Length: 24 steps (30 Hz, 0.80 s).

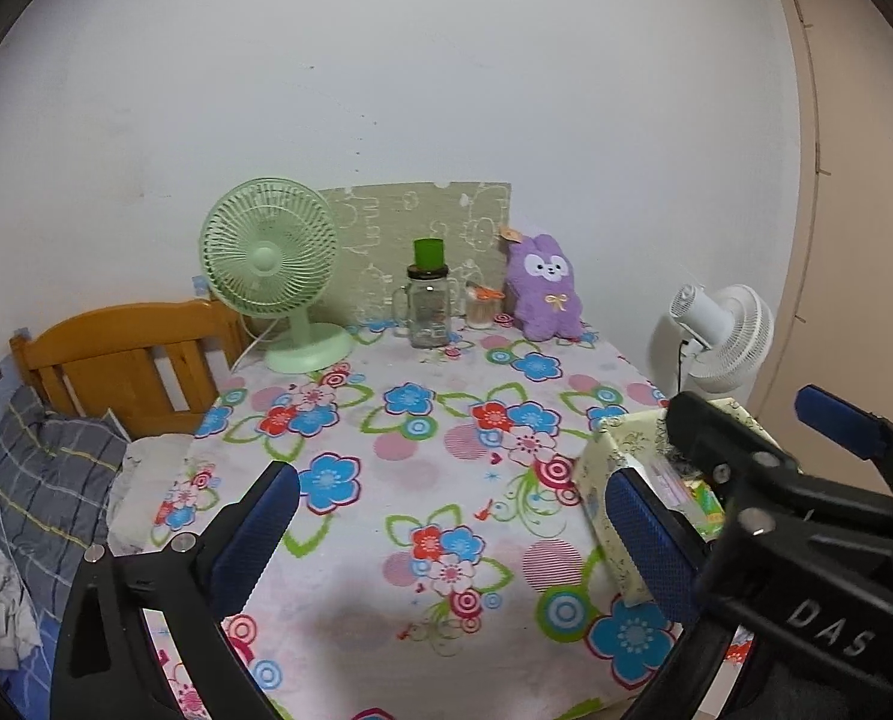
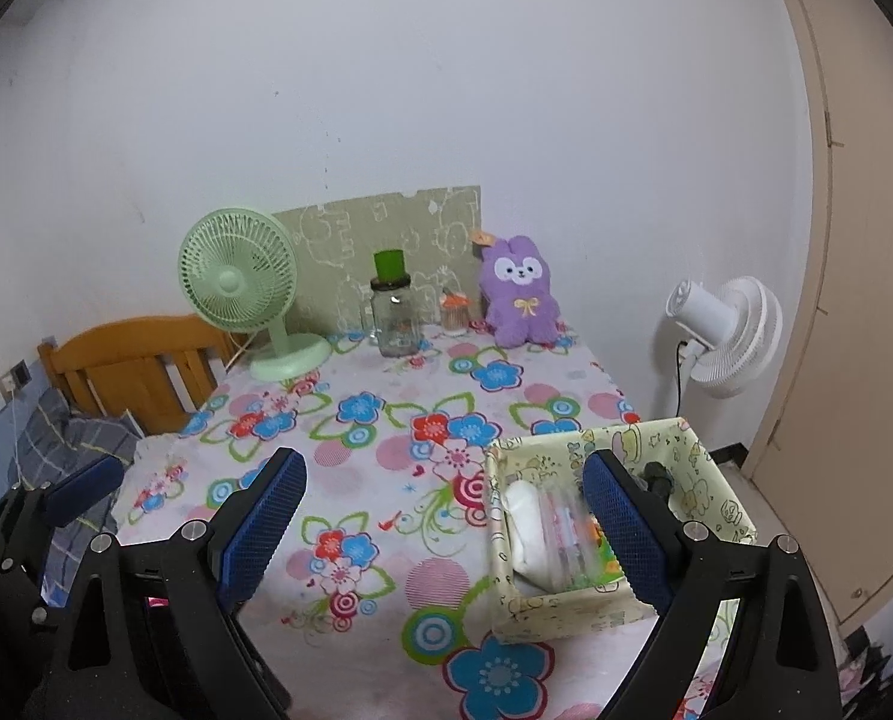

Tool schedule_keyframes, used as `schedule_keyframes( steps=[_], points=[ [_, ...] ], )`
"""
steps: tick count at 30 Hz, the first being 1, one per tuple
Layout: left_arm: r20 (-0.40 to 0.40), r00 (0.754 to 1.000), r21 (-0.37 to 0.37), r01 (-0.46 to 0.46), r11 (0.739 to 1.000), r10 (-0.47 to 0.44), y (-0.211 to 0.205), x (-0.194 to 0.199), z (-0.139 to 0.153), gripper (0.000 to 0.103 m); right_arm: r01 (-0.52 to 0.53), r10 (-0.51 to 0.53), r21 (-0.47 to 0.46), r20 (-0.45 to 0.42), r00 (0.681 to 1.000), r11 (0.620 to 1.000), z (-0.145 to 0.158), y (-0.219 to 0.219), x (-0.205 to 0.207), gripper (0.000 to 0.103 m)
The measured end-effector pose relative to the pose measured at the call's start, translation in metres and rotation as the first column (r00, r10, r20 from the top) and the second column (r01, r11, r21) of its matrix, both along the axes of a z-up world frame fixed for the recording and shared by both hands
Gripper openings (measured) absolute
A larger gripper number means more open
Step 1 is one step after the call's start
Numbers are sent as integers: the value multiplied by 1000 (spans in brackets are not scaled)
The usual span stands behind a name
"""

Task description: Organize soft objects

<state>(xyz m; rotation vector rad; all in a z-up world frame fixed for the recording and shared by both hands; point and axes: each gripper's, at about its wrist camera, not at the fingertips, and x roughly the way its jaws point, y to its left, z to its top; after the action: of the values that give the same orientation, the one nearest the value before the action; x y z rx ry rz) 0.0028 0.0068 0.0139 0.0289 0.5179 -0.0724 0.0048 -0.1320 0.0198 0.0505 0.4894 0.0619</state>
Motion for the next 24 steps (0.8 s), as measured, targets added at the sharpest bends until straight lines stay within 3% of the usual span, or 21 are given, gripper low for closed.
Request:
schedule_keyframes(
  steps=[24],
  points=[
    [30, 997, -16, -71, 997, 71, 17, -6, 8, 103, 12, -12, 26, 12, 1000, 1000, 5, -6, -5, 96]
  ],
)
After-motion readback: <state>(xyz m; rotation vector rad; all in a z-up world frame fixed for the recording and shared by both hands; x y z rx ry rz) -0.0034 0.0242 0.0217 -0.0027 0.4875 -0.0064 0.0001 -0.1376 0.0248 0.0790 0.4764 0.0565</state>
